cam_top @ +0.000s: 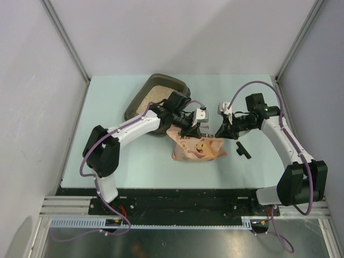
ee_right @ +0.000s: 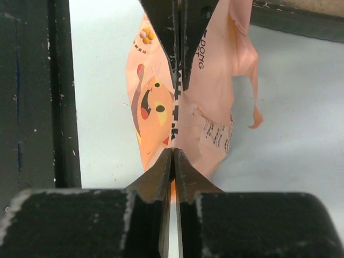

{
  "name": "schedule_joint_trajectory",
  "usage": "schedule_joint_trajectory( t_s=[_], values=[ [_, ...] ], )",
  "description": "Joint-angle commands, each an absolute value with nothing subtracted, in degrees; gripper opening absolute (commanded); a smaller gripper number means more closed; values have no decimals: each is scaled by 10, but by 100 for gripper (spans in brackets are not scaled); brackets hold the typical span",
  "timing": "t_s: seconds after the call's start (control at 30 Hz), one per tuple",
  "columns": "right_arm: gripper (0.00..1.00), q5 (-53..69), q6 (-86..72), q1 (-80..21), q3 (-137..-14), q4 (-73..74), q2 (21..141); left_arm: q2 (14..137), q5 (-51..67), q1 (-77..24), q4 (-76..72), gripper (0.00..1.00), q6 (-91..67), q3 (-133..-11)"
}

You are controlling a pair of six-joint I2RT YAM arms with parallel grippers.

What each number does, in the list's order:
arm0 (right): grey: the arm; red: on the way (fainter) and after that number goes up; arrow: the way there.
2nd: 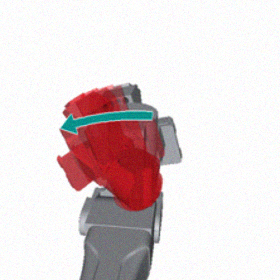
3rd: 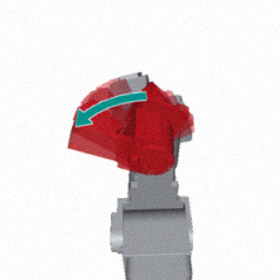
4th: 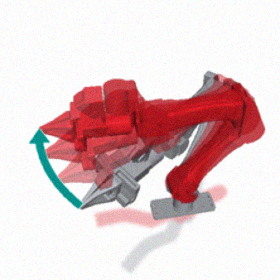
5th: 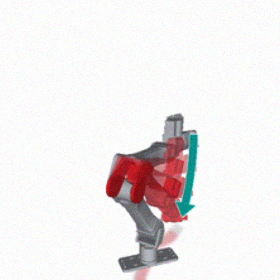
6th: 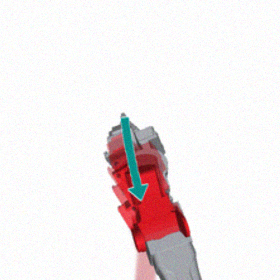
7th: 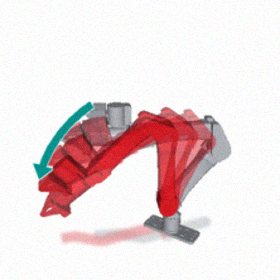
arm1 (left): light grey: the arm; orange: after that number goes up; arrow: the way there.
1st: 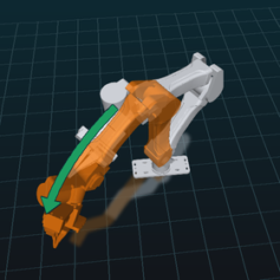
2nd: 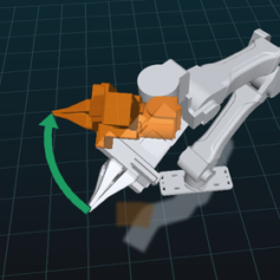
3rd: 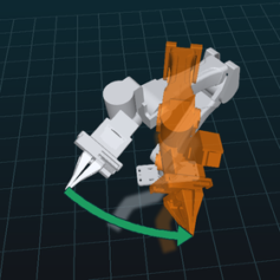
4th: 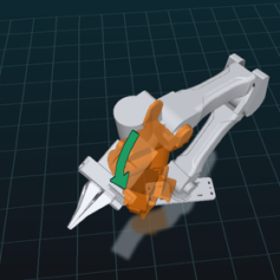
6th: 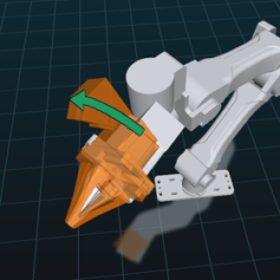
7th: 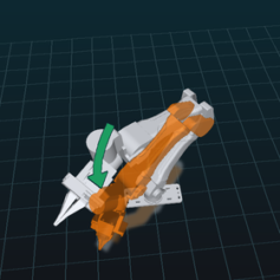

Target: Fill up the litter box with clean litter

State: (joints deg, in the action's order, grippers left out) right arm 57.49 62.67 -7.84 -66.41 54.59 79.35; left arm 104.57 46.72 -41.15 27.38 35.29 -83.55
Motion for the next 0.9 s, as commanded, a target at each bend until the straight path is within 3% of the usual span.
schedule_joint_trajectory(
  t_s=[0.0, 0.1, 0.13, 0.17, 0.27, 0.37, 0.7, 0.87],
  values=[
    [3, 512, 634, -69, -681, 614, 767, 1020, 411, -363, 330, 0, 333, -830],
    [0, 512, 624, -71, -681, 611, 761, 1013, 437, -364, 331, 5, 342, -827],
    [0, 513, 620, -75, -681, 611, 761, 1012, 445, -366, 330, 14, 345, -826],
    [0, 512, 614, -79, -681, 610, 761, 1009, 455, -367, 330, 30, 352, -824],
    [0, 513, 582, -89, -681, 589, 765, 1001, 503, -382, 331, 45, 390, -821],
    [0, 513, 555, -92, -681, 555, 766, 1003, 522, -408, 329, 51, 424, -831],
    [0, 511, 505, -98, -681, 519, 770, 1060, 540, -453, 266, 50, 382, -892],
    [0, 505, 504, -97, -681, 528, 766, 1072, 540, -456, 209, 39, 324, -887]
  ],
)
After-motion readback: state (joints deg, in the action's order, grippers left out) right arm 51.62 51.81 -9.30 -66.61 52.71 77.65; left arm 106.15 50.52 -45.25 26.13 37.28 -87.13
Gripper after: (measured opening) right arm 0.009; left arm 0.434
